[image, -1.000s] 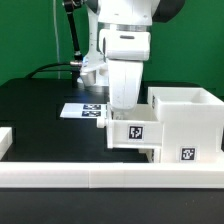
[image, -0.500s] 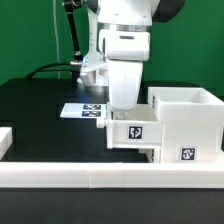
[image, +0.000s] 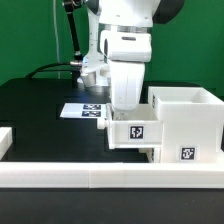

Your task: Assemble drawer

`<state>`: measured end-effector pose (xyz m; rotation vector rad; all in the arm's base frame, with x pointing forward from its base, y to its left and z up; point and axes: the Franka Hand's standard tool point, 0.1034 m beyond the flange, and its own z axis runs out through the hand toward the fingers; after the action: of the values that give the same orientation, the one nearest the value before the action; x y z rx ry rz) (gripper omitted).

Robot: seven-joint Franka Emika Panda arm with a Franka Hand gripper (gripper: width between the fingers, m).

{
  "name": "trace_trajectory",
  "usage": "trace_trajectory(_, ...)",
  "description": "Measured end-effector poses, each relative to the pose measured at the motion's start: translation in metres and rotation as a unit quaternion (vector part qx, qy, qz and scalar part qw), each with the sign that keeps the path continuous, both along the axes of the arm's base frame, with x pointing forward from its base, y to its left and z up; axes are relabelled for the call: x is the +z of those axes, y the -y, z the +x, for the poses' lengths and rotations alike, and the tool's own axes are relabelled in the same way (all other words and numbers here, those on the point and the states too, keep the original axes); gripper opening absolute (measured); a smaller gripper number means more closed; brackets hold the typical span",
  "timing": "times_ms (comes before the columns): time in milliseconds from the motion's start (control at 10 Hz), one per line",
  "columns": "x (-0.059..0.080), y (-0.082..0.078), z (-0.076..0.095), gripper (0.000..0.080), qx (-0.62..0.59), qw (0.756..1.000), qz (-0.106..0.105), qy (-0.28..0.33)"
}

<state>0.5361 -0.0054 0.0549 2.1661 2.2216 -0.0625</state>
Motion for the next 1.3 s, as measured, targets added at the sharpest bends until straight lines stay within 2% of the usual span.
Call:
trace_trajectory(200,0.0,-0.001,0.001,0.0042,0.003,1.0,-0.001,0.001)
trace_trajectory(700,0.002,-0.017,0.003,0.0042,-0.019,1.0,0.0,0.004)
trace_trajectory(1000,0.002,-0.017,0.003,0.0042,-0.02,1.0,0.0,0.004)
trace_trajectory(1100,0.002,-0.017,0.003,0.0113,-0.02,1.0,0.0,0.004)
trace_trajectory(1200,0.002,-0.017,0.003,0.0113,-0.023,1.0,0.001,0.004)
trace_trajectory(1300,0.005,-0.017,0.005,0.0325,-0.03,1.0,0.001,0.007)
